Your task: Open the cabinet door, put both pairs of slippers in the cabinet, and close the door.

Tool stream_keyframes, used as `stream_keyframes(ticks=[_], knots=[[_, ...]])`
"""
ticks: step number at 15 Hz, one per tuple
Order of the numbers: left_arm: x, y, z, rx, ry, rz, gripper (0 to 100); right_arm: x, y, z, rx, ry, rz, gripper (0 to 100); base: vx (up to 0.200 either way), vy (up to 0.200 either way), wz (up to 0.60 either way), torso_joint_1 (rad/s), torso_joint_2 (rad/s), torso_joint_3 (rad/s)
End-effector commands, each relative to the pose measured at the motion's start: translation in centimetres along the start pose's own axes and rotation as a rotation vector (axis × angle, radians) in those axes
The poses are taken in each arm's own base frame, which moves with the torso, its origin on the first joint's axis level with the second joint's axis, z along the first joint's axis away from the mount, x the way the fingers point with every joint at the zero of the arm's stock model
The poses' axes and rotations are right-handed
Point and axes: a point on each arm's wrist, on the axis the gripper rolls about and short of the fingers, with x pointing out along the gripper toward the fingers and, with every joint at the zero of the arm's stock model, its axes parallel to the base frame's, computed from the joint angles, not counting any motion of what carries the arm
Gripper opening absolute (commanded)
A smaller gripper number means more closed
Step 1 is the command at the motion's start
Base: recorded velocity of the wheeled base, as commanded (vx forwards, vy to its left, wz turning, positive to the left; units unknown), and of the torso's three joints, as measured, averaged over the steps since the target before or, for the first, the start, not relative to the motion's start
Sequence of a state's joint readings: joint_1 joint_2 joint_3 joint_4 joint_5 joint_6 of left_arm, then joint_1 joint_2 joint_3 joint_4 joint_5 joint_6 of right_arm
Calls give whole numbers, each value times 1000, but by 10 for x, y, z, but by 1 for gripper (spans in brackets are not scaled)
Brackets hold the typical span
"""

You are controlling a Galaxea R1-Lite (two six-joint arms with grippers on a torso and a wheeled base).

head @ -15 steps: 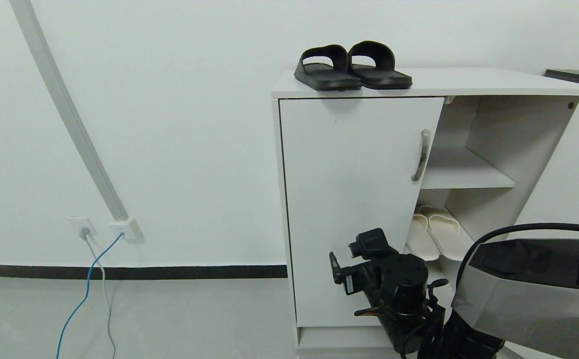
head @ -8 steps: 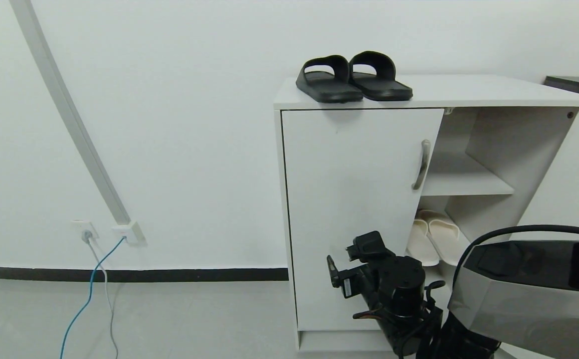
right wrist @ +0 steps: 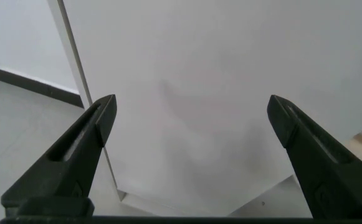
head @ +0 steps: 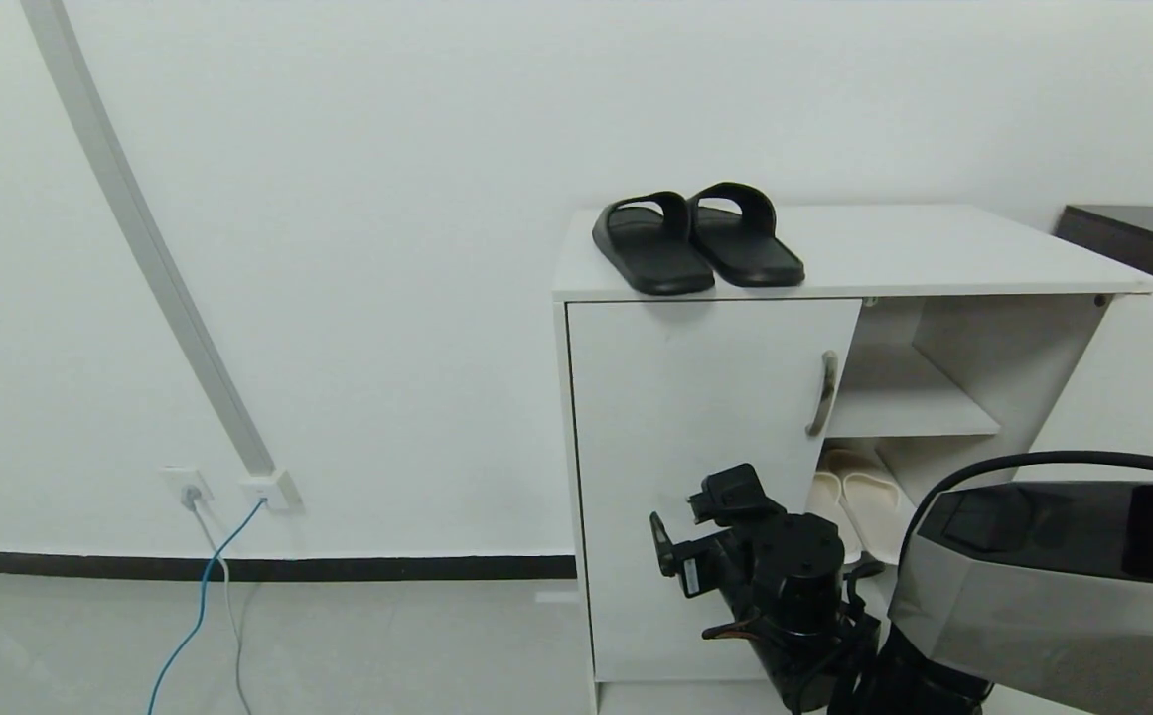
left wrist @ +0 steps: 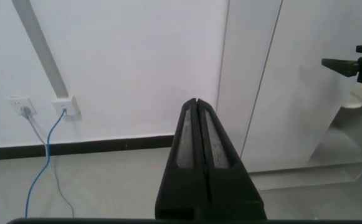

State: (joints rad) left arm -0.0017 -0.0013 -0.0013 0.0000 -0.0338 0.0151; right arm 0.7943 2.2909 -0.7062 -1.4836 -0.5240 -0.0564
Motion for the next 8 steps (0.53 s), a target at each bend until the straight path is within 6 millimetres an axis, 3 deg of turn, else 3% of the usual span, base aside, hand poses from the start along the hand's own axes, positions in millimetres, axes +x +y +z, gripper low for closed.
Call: stream_keyframes(ticks=[1, 8], knots=[[0, 0, 0, 0, 1, 0, 0, 0, 0, -2, -3, 4, 0, 100, 0, 0, 0, 129, -466, -325], [0, 0, 0, -1, 1, 0, 0, 0, 1, -2, -5, 5, 2, 100, 0, 0, 0, 167, -486, -324]])
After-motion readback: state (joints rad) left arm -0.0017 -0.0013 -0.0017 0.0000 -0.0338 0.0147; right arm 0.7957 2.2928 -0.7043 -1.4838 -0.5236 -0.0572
